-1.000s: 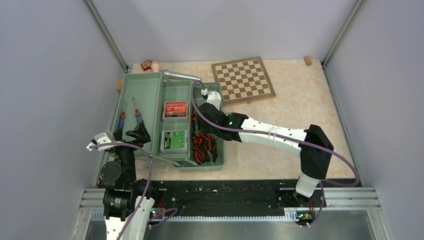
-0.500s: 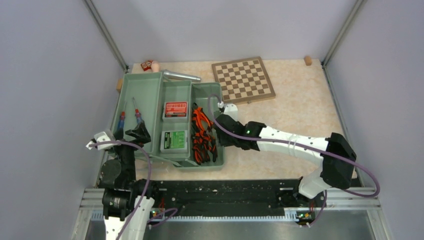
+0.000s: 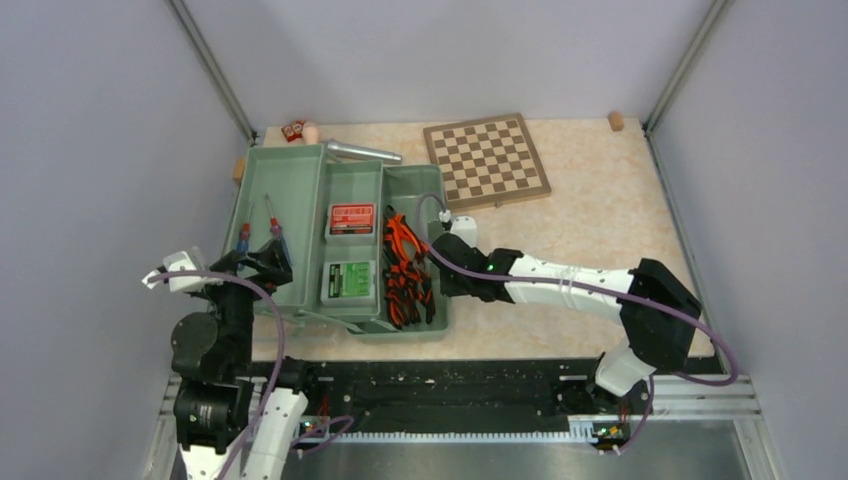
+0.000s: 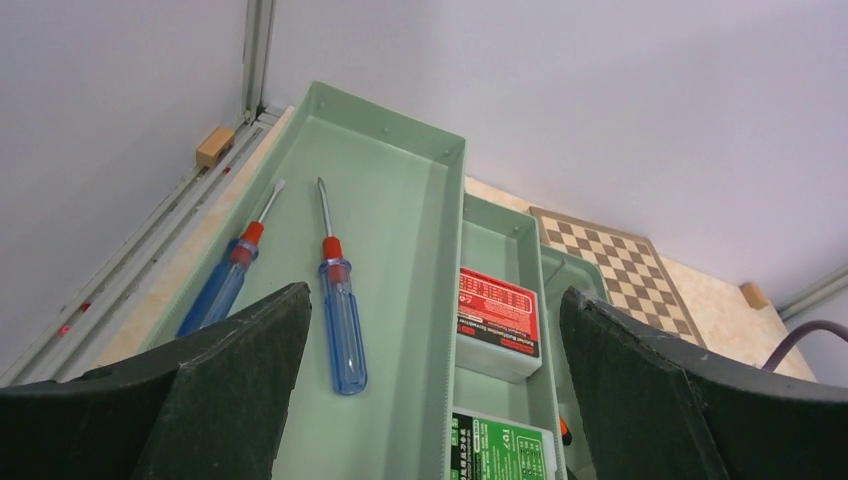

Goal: Pack the tool kit

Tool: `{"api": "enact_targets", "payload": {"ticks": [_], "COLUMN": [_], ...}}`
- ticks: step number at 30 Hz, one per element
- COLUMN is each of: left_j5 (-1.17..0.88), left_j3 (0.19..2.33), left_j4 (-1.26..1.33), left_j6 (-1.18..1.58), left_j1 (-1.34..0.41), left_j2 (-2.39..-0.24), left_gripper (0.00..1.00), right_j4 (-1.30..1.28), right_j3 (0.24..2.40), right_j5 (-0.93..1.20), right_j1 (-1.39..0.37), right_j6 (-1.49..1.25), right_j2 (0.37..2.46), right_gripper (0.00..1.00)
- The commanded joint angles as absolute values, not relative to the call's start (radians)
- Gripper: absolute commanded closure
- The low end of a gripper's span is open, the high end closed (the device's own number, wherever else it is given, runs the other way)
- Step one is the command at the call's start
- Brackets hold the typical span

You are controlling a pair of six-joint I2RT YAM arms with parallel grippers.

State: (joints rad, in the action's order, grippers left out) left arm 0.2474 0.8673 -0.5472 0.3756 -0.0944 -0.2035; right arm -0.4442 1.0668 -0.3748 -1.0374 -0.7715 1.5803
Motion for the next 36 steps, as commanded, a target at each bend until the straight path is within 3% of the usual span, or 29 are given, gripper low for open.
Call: {"api": "enact_targets", "payload": {"ticks": [1,3,10,26,36], "left_j5": [0.180,0.136,0.030,0.187,0.089], "left_j3": [0.939,0.965,1.056,1.086,1.054], "left_j4": [-0.620,-0.631,-0.677,-0.627,-0.579], "left_j6": [0.389,0.408,0.482,0.590,0.630], "left_j1": [-0.098,-0.098,-0.098,-0.079,0.139], "left_j2": [-0.297,-0.335,-0.485,-0.720,-0.794], "left_gripper": [0.01,0.01,0.01,0.03,0.05], "right_j4": [-0.404,-0.393,-0.384,-0.345,-0.333], "right_j3": [1.005,0.982,0.953,0.895,0.831], "right_j5": [-0.443,-0.458,-0.574,-0.689,-0.683], "right_j1": [-0.954,-0.923,-0.876,-0.683,-0.603], "right_j6": [-0.740,-0.723,-0.697,-0.602,-0.596], "right_j2": [1.543,1.517,1.466,1.396,1.341], "right_gripper": [0.94,1.00,1.00,1.00,1.00]}}
